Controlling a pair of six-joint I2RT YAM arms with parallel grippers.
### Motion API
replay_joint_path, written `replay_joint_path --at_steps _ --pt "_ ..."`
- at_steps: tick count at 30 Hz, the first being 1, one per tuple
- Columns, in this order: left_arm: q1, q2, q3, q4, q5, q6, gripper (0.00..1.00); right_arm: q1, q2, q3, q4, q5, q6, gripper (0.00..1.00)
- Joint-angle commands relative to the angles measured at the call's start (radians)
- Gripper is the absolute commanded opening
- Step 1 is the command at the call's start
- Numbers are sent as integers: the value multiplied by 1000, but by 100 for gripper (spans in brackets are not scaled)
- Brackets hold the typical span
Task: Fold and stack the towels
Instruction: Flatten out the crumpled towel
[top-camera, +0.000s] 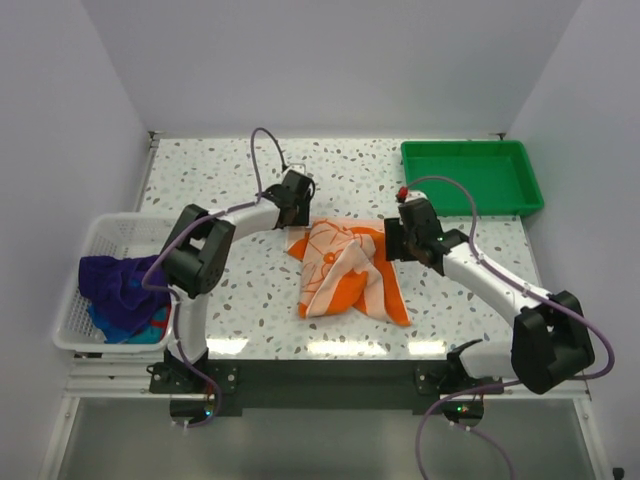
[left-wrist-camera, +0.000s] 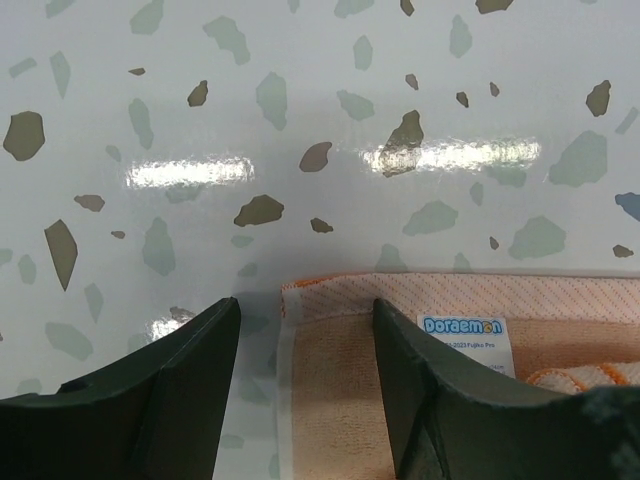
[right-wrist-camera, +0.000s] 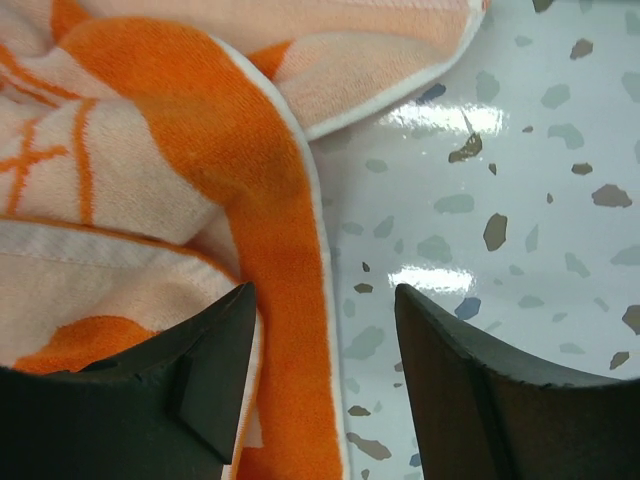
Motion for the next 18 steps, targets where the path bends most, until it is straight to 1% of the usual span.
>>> replay_joint_path --at_steps 1,2,5,6,8,9,11,12,15,18 --pt "-39 38 -9 -64 -32 20 60 15 -14 84 3 -28 -48 62" --pt "-47 38 -29 -65 -33 8 59 32 -4 110 3 -30 -60 62" --pt "-56 36 -75 -59 -27 -18 48 57 46 160 23 -54 -69 63" --pt "-56 35 -87 -54 -15 -32 40 73 63 176 31 -64 -66 63" --pt "-56 27 -113 -45 -12 -40 32 87 97 216 44 -77 -57 63" --pt "-56 23 -118 -44 -13 -40 22 107 127 229 60 -82 -54 64" --pt "-58 13 -127 -45 -18 -40 10 129 166 266 72 -108 -51 65" --pt "-56 10 -128 -48 -24 -39 0 136 205 279 78 -122 -53 65" --pt "-49 -2 -131 -50 -32 -38 0 158 279 308 75 -180 -48 65" --pt "-32 -14 -128 -53 -41 -45 0 161 298 276 58 -231 -36 58"
